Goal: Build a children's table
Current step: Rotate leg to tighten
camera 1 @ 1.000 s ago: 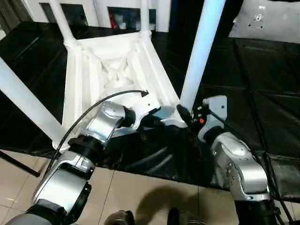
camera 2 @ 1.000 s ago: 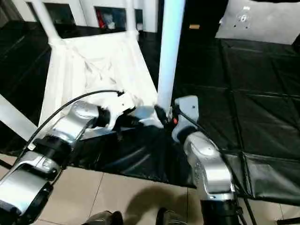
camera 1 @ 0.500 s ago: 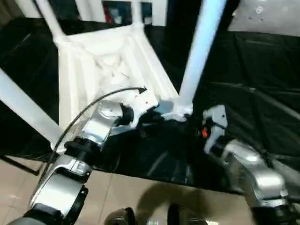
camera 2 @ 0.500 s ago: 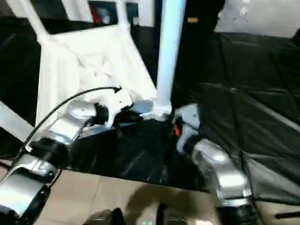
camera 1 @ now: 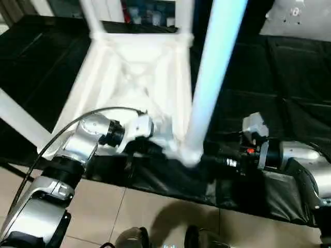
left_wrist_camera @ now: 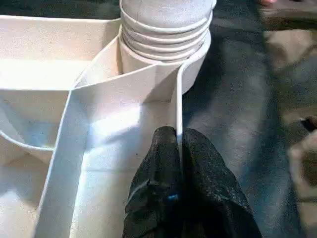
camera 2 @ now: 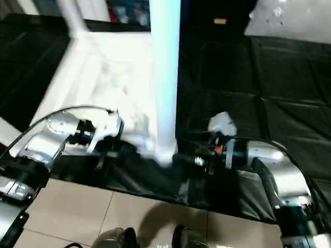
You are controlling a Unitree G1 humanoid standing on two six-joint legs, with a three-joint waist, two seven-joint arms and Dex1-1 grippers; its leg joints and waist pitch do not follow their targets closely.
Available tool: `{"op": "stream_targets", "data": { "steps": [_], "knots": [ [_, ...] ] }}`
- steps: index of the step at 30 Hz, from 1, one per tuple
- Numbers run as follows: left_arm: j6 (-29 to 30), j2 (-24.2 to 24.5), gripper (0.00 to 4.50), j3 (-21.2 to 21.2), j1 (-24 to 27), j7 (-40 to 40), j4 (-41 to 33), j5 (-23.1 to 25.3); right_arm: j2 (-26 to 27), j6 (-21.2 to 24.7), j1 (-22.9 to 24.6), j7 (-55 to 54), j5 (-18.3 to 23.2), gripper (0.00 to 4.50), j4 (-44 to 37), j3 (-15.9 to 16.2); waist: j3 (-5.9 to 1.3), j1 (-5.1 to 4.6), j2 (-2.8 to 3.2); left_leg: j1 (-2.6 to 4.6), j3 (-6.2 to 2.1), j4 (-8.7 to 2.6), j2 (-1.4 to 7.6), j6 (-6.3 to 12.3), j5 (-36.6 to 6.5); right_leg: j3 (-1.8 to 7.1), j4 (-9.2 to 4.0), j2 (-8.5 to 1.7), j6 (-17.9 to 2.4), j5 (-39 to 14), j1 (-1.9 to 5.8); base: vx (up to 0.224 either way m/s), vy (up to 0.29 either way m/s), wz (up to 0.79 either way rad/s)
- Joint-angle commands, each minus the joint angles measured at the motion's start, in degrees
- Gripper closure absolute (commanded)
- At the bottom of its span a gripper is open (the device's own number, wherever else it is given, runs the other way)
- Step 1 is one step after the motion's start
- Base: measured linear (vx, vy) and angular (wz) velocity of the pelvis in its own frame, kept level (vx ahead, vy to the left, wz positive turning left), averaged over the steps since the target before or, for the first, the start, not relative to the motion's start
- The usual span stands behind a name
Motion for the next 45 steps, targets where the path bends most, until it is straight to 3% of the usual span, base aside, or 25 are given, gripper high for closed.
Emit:
{"op": "stream_targets", "data": {
  "steps": [1, 2, 4, 8, 16, 19, 23, 27, 33, 36, 37, 39, 40, 42, 45],
  "knots": [
    [-2.01, -0.08, 4.50, -3.28, 0.72, -3.76, -0.25, 0.54, 0.06, -0.18, -1.23, 3.51, 1.26, 0.39, 0.77, 1.55, -5.19, 0.08, -1.36, 0.81, -3.29, -3.27, 6.75, 11.46, 3.30, 5.59, -3.14, -7.61, -8.51, -3.95, 4.07, 0.000, 0.000, 0.00],
    [-2.48, -0.25, 4.50, -3.38, 0.56, -3.96, -0.20, 0.50, 0.40, 0.14, -1.69, 3.94, 1.59, 0.66, 1.06, 1.78, -5.38, 0.19, -1.60, 0.87, -3.34, -3.17, 6.91, 11.78, 4.16, 5.61, -2.77, -7.61, -9.06, -2.22, 4.00, 0.000, 0.000, 0.00],
    [-3.20, -0.64, 4.50, -3.44, 0.24, -4.98, -0.14, 0.22, 0.93, 0.22, -2.77, 5.60, 2.09, 0.75, 2.41, 2.35, -5.52, 0.29, -1.66, 0.90, -3.32, -3.07, 6.91, 12.25, 5.06, 5.62, -2.30, -7.78, -10.27, 0.19, 3.91, 0.000, 0.000, 0.00],
    [-3.68, -1.14, 4.50, -3.82, -0.36, -6.38, -0.06, -0.06, 1.31, 0.13, -4.20, 8.31, 2.28, 1.09, 3.96, 3.83, -5.62, 0.50, -1.88, 0.81, -3.20, -3.04, 6.70, 11.60, 4.53, 5.68, -2.22, -7.86, -11.11, 0.12, 4.03, 0.000, 0.000, 0.00],
    [-4.73, -0.84, 4.50, -6.01, -1.02, -8.19, -0.93, -0.96, 2.09, -0.03, -7.89, 12.95, 1.47, 1.76, 9.26, 6.81, -5.65, 1.39, -2.07, 0.71, -3.06, -2.99, 6.47, 8.55, 1.68, 5.79, -2.80, -8.01, -10.67, -5.74, 4.19, 0.000, 0.000, 0.00],
    [-4.91, -0.74, 4.50, -6.42, -1.22, -8.19, -0.92, -0.85, 2.30, -0.04, -9.09, 14.39, 1.05, 2.00, 11.16, 7.68, -5.94, 1.48, -2.24, 0.78, -3.20, -2.84, 6.69, 9.26, 3.83, 5.73, -2.21, -7.85, -10.87, -2.62, 4.08, 0.000, 0.000, 0.00],
    [-4.99, -0.59, 4.50, -6.48, -1.21, -8.19, -0.87, -0.69, 2.61, -0.16, -9.62, 15.20, 0.70, 2.18, 11.86, 8.47, -5.99, 1.50, -2.39, 0.69, -3.15, -2.76, 6.60, 9.75, 3.92, 5.75, -2.12, -8.01, -11.35, -1.27, 4.13, 0.000, 0.000, 0.00],
    [-4.11, -0.64, 4.50, -6.00, -1.10, -8.19, -0.70, -0.96, 2.96, -0.09, -10.10, 15.75, 0.88, 2.27, 12.29, 8.84, -5.93, 1.53, -2.48, 0.63, -3.15, -2.85, 6.56, 8.76, 2.50, 5.72, -2.44, -7.94, -10.91, -3.46, 4.28, 0.000, 0.000, 0.00],
    [2.86, -2.14, 4.50, -2.37, -1.14, -2.42, -0.36, -2.19, 5.15, 3.49, -7.75, 10.03, 3.06, 2.29, 8.88, 6.18, -5.78, 1.54, -2.29, 0.78, -3.21, -2.91, 6.74, 8.23, 2.11, 5.80, -2.60, -7.99, -11.24, -4.29, 4.17, 0.000, 0.000, 0.00],
    [4.47, -2.63, 4.50, -1.45, -1.27, 1.23, -0.05, -1.56, 6.47, 3.15, -6.13, 5.59, 2.27, 2.30, 7.33, 5.46, -5.50, 1.50, -2.43, 0.77, -3.12, -3.10, 6.40, 6.62, -0.34, 5.85, -3.54, -8.12, -10.07, -8.84, 4.20, 0.000, 0.000, 0.00],
    [7.12, -3.17, 4.50, -0.61, -1.33, 5.65, 0.21, -0.46, 8.37, 2.87, -4.36, -0.37, 0.68, 2.32, 5.62, 4.80, -5.39, 1.45, -2.44, 0.68, -3.11, -3.22, 6.18, 5.69, -1.23, 5.82, -3.87, -8.04, -9.23, -11.49, 4.35, 0.000, 0.000, 0.00],
    [9.95, -4.19, 4.50, 0.62, -1.24, 9.79, 0.24, 0.04, 10.55, 3.45, -2.66, -5.83, -0.51, 2.34, 3.75, 4.13, -5.10, 1.06, -2.35, 0.76, -3.43, -3.58, 6.46, 4.25, -2.44, 5.74, -4.30, -8.02, -8.12, -14.82, 4.10, 0.000, 0.000, 0.00],
    [11.78, -4.92, 4.50, 1.41, -1.18, 11.63, 0.15, 0.03, 11.79, 3.78, -1.83, -8.89, -1.51, 2.36, 2.90, 3.88, -5.07, 0.50, -2.51, 0.70, -3.60, -3.74, 6.40, 3.20, -3.76, 5.63, -4.55, -8.10, -7.51, -17.16, 4.36, 0.000, 0.000, 0.00],
    [13.49, -5.91, 4.50, 2.02, -1.24, 15.17, 0.00, 0.90, 13.55, 4.13, -0.85, -12.96, -3.04, 2.37, 1.77, 3.68, -4.69, -0.21, -2.40, 0.74, -3.49, -3.70, 5.84, 2.50, -5.80, 5.59, -5.42, -8.12, -6.75, -21.04, 4.24, 0.000, 0.000, 0.00],
    [16.01, -8.05, 4.50, 3.23, -1.55, 20.31, 0.04, 1.27, 16.73, 5.37, -0.09, -19.90, -4.89, 2.43, 0.88, 3.06, -3.86, -0.91, -2.44, 1.77, -3.49, -3.89, 5.45, 1.45, -9.81, 5.28, -7.12, -7.95, -4.07, -30.14, 3.68, 0.000, 0.000, 0.00]
  ]
}}
